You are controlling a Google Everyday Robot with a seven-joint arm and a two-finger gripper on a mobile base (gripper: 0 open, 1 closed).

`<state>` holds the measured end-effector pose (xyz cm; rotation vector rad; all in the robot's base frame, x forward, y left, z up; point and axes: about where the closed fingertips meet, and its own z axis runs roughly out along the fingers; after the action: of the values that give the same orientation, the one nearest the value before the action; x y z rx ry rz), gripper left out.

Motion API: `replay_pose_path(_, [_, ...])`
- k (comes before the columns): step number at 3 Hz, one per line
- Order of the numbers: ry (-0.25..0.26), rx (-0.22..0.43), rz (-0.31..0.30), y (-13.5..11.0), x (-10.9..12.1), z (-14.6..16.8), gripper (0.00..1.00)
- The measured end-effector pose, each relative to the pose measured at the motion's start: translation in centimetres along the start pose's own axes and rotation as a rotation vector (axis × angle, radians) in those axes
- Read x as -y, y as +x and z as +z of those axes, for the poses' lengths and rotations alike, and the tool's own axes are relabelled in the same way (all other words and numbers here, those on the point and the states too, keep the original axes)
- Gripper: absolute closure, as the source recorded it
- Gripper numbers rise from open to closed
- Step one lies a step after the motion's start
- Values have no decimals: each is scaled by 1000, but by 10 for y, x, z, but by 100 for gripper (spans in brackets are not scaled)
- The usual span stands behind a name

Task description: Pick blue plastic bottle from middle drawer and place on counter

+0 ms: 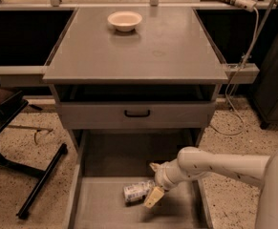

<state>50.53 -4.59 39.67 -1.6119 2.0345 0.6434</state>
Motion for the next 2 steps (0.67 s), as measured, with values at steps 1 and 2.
replay_pose_path(1, [-31, 10, 13, 6, -5, 11, 0])
replay_pose_path(2, [-53, 12, 5, 10, -9, 22, 0])
